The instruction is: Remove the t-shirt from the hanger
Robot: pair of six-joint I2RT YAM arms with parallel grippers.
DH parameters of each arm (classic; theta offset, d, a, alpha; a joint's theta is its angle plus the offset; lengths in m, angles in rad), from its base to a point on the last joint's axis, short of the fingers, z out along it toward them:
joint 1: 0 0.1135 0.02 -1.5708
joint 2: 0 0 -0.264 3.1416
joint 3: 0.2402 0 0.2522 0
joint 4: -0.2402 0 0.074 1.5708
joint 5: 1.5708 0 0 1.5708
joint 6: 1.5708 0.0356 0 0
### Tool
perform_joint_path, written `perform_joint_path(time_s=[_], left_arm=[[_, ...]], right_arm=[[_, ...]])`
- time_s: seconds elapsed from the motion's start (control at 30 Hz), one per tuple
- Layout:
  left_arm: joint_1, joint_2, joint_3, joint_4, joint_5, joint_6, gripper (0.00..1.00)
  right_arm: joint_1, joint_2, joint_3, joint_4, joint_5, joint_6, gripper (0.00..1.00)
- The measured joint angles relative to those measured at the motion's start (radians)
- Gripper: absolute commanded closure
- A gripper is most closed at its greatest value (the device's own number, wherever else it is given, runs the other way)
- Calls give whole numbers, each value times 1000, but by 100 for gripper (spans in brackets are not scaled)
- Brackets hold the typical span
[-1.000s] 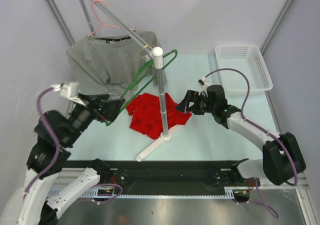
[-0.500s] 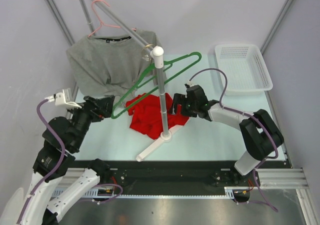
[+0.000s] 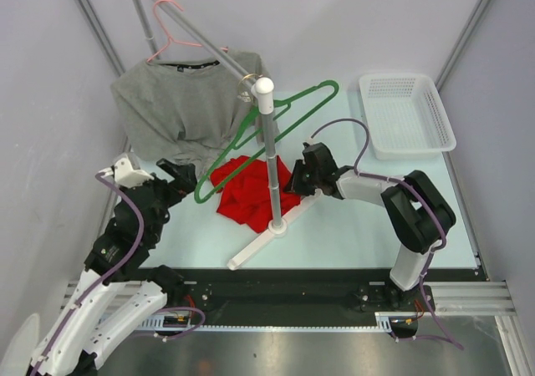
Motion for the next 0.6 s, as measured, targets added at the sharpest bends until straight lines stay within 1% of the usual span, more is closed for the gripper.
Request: perform_joint_path(time_s=[0.03, 0.2, 0.27, 0.43, 0.57, 0.6], left_arm=[[2, -3, -11, 0, 3, -9, 0], [5, -35, -39, -4, 8, -35, 0], [5, -61, -41, -11, 6, -38, 0], [6, -123, -41, -11, -8, -36, 0], [6, -163, -41, -11, -23, -33, 0], [7, -173, -41, -11, -26, -32, 0]], right_arm=[[0, 2, 0, 6, -6, 11, 100], [-14, -6, -15, 45, -31, 62, 100], [-31, -38, -45, 52, -42, 79, 100], [-113, -208, -89, 39, -66, 98, 100], [-215, -372, -87, 37, -87, 102, 100], [-257, -417, -84, 28, -99, 105, 100]])
